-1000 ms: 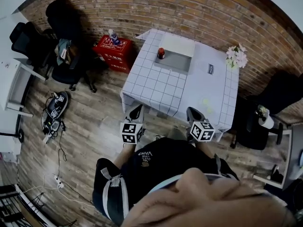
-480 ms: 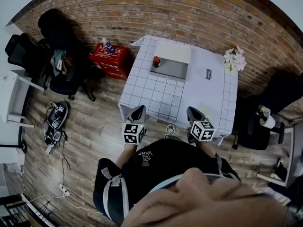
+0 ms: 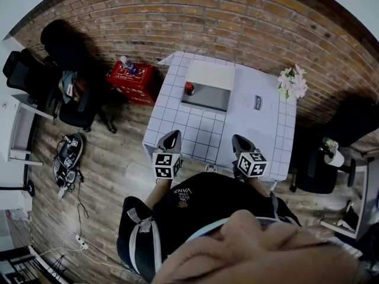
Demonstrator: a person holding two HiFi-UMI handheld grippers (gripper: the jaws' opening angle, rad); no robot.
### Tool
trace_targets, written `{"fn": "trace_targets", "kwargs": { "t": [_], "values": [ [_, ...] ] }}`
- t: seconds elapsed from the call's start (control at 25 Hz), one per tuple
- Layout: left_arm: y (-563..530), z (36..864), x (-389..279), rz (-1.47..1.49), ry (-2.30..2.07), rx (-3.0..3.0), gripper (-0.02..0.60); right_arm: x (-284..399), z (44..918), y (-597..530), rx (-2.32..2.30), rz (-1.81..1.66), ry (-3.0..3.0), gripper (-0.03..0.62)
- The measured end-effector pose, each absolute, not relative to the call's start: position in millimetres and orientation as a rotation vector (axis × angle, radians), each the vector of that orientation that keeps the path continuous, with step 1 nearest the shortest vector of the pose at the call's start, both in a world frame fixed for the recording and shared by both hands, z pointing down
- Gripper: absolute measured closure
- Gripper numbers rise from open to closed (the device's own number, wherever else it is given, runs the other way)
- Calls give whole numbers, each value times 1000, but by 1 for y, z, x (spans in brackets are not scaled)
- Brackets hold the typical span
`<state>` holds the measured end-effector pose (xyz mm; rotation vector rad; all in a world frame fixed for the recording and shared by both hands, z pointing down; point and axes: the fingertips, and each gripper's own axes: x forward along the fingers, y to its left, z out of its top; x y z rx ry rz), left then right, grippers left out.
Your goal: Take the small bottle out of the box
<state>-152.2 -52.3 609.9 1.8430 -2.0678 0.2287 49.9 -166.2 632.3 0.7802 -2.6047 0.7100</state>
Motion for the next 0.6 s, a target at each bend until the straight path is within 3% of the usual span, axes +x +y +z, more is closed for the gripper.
{"fn": "trace_targets", "kwargs": {
  "t": [0.6],
  "values": [
    [-130,619,-179,269,-2037,1909,571,32,644,-215,797,723,-2589,591]
  ]
}}
